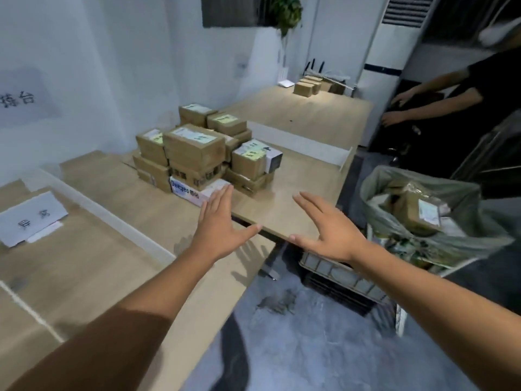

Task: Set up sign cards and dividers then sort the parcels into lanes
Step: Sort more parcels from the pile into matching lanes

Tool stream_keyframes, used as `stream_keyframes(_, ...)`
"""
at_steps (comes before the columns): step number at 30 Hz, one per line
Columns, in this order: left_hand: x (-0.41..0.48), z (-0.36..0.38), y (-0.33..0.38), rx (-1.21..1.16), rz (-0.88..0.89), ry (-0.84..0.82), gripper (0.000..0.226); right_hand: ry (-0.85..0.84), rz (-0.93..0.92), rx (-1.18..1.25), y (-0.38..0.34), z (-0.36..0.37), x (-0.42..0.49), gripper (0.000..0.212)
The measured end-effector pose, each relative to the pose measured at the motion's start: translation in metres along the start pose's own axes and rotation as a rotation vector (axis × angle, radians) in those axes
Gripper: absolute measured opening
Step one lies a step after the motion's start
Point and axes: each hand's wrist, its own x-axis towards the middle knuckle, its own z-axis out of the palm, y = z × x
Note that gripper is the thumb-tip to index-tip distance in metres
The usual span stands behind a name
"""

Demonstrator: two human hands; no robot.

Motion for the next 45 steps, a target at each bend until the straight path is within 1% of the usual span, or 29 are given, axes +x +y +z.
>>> stream_keyframes(4, 0.061, 0.063, 0.045, -0.026, 0.011, -0.016, 0.114, 0.003, 0.08, 0.009, 0.094, -0.013, 0.011, 0.093)
stream_keyframes(8, 0.112, 0.094, 0.048, -0.012, -0.028, -0.022, 0.114, -0.02, 0.05, 0.043, 0.148, -0.01, 0.054, 0.092)
stream_keyframes(13, 0.188, 0.121, 0.011, -0.044, -0.127, -0.004, 0.118, -0.05, -0.021, 0.109, 0.189, 0.021, 0.147, 0.091)
stream_keyframes(17, 0.248, 0.148, -0.026, -0.082, -0.211, 0.025, 0.122, -0.112, -0.085, 0.099, 0.213, 0.056, 0.233, 0.093)
stream_keyframes(20, 0.286, 0.163, -0.049, -0.06, -0.278, 0.026, 0.118, -0.178, -0.145, 0.066, 0.23, 0.07, 0.293, 0.094)
stream_keyframes(23, 0.325, 0.17, -0.067, -0.06, -0.346, 0.055, 0.116, -0.169, -0.196, 0.078, 0.249, 0.079, 0.352, 0.096)
stream_keyframes(26, 0.355, 0.181, -0.076, -0.072, -0.415, 0.029, 0.121, -0.191, -0.214, 0.125, 0.272, 0.093, 0.404, 0.095)
stream_keyframes(29, 0.386, 0.2, -0.087, -0.088, -0.508, -0.006, 0.126, -0.226, -0.307, 0.092, 0.298, 0.119, 0.455, 0.091)
stream_keyframes(32, 0.414, 0.227, -0.101, -0.073, -0.586, -0.013, 0.13, -0.278, -0.414, 0.051, 0.319, 0.149, 0.503, 0.095)
stream_keyframes(35, 0.431, 0.251, -0.111, -0.124, -0.668, 0.042, 0.136, -0.36, -0.556, -0.046, 0.33, 0.177, 0.537, 0.1)
stream_keyframes(37, 0.442, 0.265, -0.118, -0.229, -0.687, 0.082, 0.142, -0.344, -0.659, -0.048, 0.335, 0.191, 0.551, 0.101)
stream_keyframes(39, 0.446, 0.277, -0.12, -0.301, -0.724, 0.102, 0.145, -0.3, -0.721, -0.031, 0.34, 0.202, 0.558, 0.1)
stream_keyframes(41, 0.448, 0.288, -0.12, -0.31, -0.76, 0.16, 0.141, -0.268, -0.74, -0.015, 0.344, 0.21, 0.563, 0.096)
stream_keyframes(45, 0.446, 0.296, -0.111, -0.343, -0.798, 0.238, 0.13, -0.298, -0.782, 0.039, 0.347, 0.211, 0.566, 0.09)
